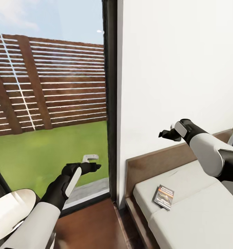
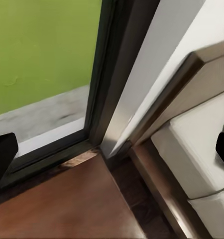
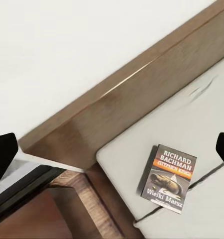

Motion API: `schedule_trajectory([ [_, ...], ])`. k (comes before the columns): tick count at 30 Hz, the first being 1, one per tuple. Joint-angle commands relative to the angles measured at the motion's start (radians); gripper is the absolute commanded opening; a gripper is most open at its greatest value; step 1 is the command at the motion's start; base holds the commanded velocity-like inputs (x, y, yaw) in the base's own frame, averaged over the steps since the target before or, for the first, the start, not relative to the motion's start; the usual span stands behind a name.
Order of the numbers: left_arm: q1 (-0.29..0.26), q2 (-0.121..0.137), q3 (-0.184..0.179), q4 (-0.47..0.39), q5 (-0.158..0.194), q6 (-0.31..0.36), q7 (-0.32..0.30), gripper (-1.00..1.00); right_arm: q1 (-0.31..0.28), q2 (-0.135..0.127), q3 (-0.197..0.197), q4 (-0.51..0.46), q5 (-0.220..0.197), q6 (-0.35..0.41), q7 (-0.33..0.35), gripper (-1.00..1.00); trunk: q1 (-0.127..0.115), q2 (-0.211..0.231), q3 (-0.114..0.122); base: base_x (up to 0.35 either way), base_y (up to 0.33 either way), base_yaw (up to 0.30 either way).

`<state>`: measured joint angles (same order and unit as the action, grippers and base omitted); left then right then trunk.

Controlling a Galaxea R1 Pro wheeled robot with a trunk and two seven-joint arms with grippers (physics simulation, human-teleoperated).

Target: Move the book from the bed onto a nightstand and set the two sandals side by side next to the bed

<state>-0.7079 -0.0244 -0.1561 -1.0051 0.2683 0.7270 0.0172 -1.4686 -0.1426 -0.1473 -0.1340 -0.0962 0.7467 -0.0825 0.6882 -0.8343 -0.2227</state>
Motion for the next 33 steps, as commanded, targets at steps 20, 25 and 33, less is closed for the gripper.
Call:
schedule_trajectory([
  [20, -0.001, -0.058, -0.008, -0.183, 0.008, 0.065, -0.008, 1.0, 0.014, -0.024, -0.005, 0.008, -0.008, 0.0, 0.009, 1.0, -0.077, 0.139, 0.03, 0.0, 0.0, 0.0],
  [25, -0.006, -0.081, -0.085, -0.194, 0.014, 0.069, -0.008, 1.0, 0.021, -0.025, -0.004, 0.008, -0.006, -0.001, 0.006, 1.0, -0.096, 0.174, 0.038, 0.0, 0.0, 0.0],
  [33, -0.026, -0.088, -0.099, -0.213, 0.016, 0.067, -0.04, 1.0, 0.028, -0.022, -0.001, 0.008, -0.002, -0.001, 0.005, 1.0, -0.126, 0.23, 0.05, 0.0, 0.0, 0.0],
])
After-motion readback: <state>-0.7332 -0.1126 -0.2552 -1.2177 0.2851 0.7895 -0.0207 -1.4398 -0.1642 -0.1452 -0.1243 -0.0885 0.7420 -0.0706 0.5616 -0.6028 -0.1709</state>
